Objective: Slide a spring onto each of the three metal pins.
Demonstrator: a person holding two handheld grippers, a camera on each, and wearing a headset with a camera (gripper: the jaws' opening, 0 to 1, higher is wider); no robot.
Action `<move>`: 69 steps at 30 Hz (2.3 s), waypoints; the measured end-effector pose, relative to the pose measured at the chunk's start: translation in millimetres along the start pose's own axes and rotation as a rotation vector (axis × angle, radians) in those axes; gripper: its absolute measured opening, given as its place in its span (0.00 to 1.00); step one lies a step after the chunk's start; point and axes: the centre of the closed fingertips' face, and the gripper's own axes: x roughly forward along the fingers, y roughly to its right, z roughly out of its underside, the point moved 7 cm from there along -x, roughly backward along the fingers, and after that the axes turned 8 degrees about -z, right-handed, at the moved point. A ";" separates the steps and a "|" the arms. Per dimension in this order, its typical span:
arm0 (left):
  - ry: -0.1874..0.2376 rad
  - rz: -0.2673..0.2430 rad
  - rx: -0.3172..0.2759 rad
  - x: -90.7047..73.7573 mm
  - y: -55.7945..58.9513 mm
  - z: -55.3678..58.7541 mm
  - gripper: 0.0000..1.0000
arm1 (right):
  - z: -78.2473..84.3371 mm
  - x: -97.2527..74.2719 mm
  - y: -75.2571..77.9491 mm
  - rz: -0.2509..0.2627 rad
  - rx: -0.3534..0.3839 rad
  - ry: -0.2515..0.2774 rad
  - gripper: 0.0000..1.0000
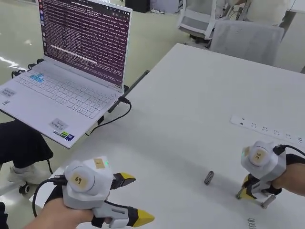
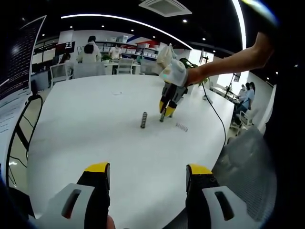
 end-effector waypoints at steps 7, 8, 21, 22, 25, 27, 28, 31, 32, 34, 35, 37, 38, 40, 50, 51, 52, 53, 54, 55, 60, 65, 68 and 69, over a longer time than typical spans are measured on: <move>0.004 0.002 0.003 0.5 -0.7 -1.4 0.60 | 0.7 -6.7 -0.6 0.005 0.012 0.011 0.17; 0.005 0.002 0.005 0.4 -0.4 -2.1 0.60 | 0.8 -7.4 -0.8 0.005 0.014 0.013 0.17; 0.014 0.012 0.020 2.1 1.8 -8.4 0.60 | -0.1 -25.9 -4.6 0.029 0.053 0.073 0.21; 0.015 0.012 0.020 2.2 1.9 -8.8 0.60 | -0.1 -26.6 -4.8 0.029 0.054 0.075 0.21; 0.018 0.016 0.024 2.8 2.2 -10.9 0.60 | -0.6 -32.6 -5.2 0.040 0.069 0.100 0.21; 0.018 0.018 0.028 3.1 2.1 -11.7 0.60 | -0.1 -36.0 -5.7 0.045 0.078 0.112 0.21; 0.019 0.020 0.028 3.0 2.0 -12.2 0.60 | 0.4 -37.3 -5.8 0.049 0.081 0.116 0.22; 0.022 0.023 0.032 3.2 2.4 -14.8 0.60 | 3.0 -43.1 -7.2 0.058 0.096 0.134 0.22; 0.024 0.024 0.033 3.3 2.6 -15.5 0.60 | 3.6 -44.8 -7.8 0.063 0.101 0.140 0.22; 0.026 0.025 0.036 3.8 2.6 -16.7 0.60 | 5.1 -48.6 -9.4 0.067 0.116 0.156 0.22; 0.027 0.028 0.036 4.1 3.0 -17.3 0.60 | 5.8 -50.4 -10.1 0.068 0.128 0.173 0.23; 0.027 0.031 0.039 4.7 3.6 -18.1 0.60 | 7.0 -53.1 -10.2 0.071 0.148 0.196 0.23; 0.028 0.032 0.041 5.0 3.9 -18.5 0.60 | 7.5 -54.6 -10.5 0.073 0.160 0.209 0.23; 0.030 0.036 0.043 5.3 5.2 -19.7 0.60 | 8.6 -58.7 -11.8 0.075 0.189 0.241 0.23; 0.033 0.048 0.047 7.2 8.0 -22.5 0.60 | 20.1 -71.8 -19.9 0.100 0.328 0.407 0.26; 0.034 0.049 0.046 6.9 8.2 -23.1 0.60 | 22.7 -71.4 -20.7 0.102 0.335 0.409 0.26; 0.035 0.050 0.045 6.7 8.4 -23.7 0.60 | 24.8 -70.8 -21.8 0.101 0.345 0.414 0.26; 0.037 0.051 0.045 6.5 8.8 -24.5 0.60 | 27.9 -70.3 -23.4 0.102 0.366 0.426 0.27; 0.038 0.052 0.044 6.5 9.1 -25.0 0.60 | 29.6 -70.2 -24.5 0.103 0.379 0.440 0.27; 0.039 0.053 0.043 6.5 9.2 -25.4 0.60 | 31.1 -70.2 -25.8 0.103 0.394 0.454 0.27; 0.038 0.059 0.046 7.9 10.6 -26.3 0.60 | 41.0 -71.8 -35.3 0.116 0.456 0.516 0.28; 0.038 0.067 0.050 10.6 12.5 -28.4 0.59 | 49.2 -73.8 -40.4 0.127 0.487 0.548 0.29; 0.038 0.072 0.057 12.2 13.2 -29.4 0.59 | 51.9 -77.4 -43.5 0.143 0.506 0.574 0.29; 0.039 0.072 0.060 12.9 13.3 -30.1 0.59 | 52.9 -79.3 -44.4 0.150 0.514 0.589 0.29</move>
